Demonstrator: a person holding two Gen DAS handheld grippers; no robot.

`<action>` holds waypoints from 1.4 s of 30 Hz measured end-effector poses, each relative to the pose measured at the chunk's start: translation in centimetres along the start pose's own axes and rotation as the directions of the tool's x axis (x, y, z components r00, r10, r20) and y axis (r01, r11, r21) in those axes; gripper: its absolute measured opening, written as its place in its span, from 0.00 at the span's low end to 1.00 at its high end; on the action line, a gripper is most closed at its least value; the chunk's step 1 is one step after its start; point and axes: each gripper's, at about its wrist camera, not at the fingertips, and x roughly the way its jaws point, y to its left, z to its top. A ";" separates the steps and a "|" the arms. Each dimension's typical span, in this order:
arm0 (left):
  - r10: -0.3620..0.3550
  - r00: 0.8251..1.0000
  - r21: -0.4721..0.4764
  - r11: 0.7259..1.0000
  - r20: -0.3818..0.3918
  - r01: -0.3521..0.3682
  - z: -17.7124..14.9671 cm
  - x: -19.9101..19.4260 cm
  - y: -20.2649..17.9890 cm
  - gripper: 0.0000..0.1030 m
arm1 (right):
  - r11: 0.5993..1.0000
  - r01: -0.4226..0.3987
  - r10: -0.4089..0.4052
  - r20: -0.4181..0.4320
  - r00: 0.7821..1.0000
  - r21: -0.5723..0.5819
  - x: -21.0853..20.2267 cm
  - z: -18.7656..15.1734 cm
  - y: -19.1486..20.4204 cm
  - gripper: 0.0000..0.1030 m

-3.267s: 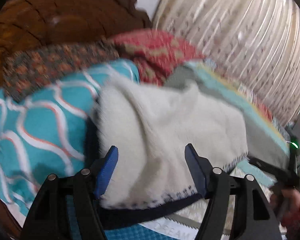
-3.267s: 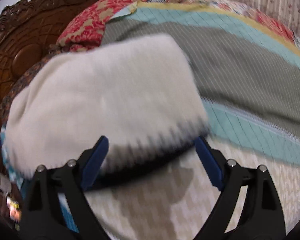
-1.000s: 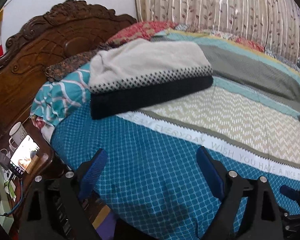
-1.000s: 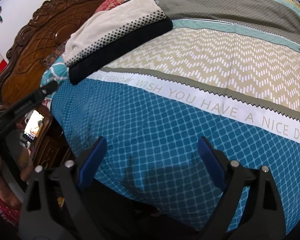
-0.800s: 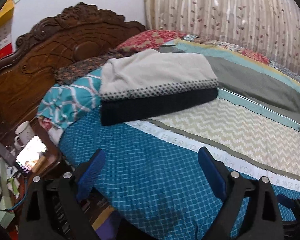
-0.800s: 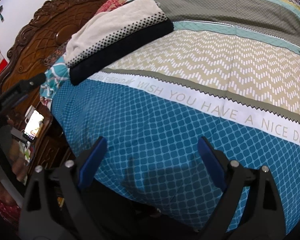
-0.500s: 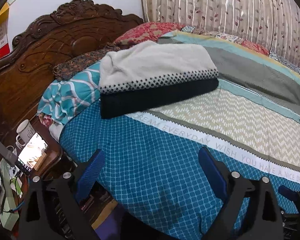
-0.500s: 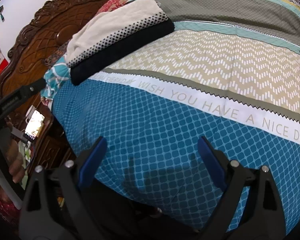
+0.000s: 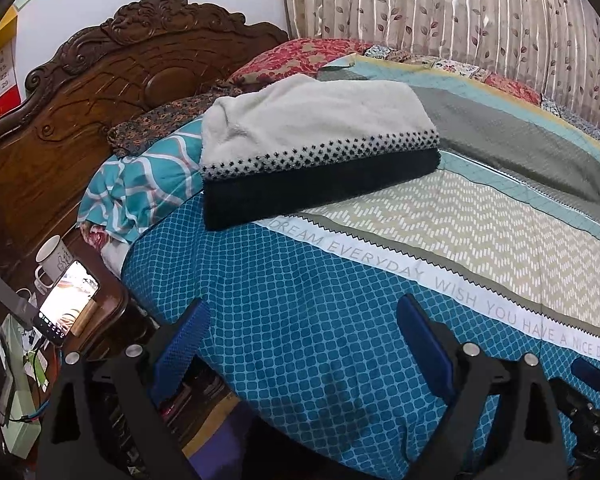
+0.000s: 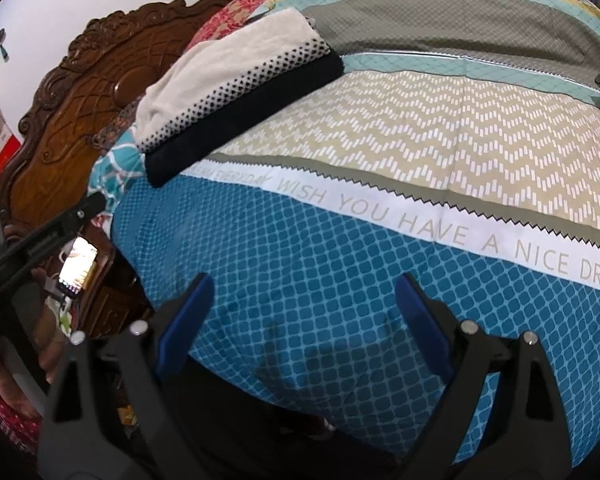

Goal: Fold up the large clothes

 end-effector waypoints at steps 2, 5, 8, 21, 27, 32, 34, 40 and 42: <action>0.001 1.000 0.000 1.000 0.000 -0.001 0.0 0.0 0.1 0.89 | 1.000 -0.001 0.001 -0.004 1.000 -0.001 0.1 -0.2 0.2 0.86; 0.003 1.000 0.002 1.000 0.000 -0.003 0.1 0.0 0.1 0.89 | 1.000 -0.004 0.004 -0.006 1.000 0.001 0.1 -0.3 0.3 0.86; 0.009 1.000 -0.002 1.000 -0.004 -0.009 0.2 0.0 0.3 0.89 | 1.000 -0.004 0.004 -0.007 1.000 0.005 0.2 -0.4 0.4 0.86; 0.043 0.999 0.005 0.999 0.022 -0.044 0.9 -0.3 1.0 0.93 | 1.000 -0.008 0.008 -0.013 1.000 0.016 0.3 -0.6 0.4 0.86; 0.041 0.999 0.017 0.999 0.010 -0.041 0.9 0.0 0.9 0.93 | 1.000 -0.008 0.008 -0.015 1.000 0.016 0.3 -0.6 0.3 0.86; 0.030 1.000 0.028 0.999 -0.009 -0.030 0.7 0.3 0.5 0.93 | 1.000 -0.009 0.009 -0.016 1.000 0.018 0.4 -0.7 0.2 0.86; 0.024 0.999 0.029 0.999 -0.022 -0.023 0.5 0.5 0.4 0.93 | 1.000 -0.009 0.009 -0.017 1.000 0.021 0.4 -0.7 0.2 0.86; -0.003 0.996 0.023 1.000 -0.090 0.005 0.0 1.7 0.3 0.93 | 1.000 -0.010 0.011 -0.020 1.000 0.023 0.3 -0.7 -0.2 0.86; -0.024 0.991 0.004 1.000 -0.131 0.024 -0.4 2.3 0.2 0.93 | 1.000 -0.011 0.011 -0.021 1.000 0.022 0.4 -0.7 -0.2 0.86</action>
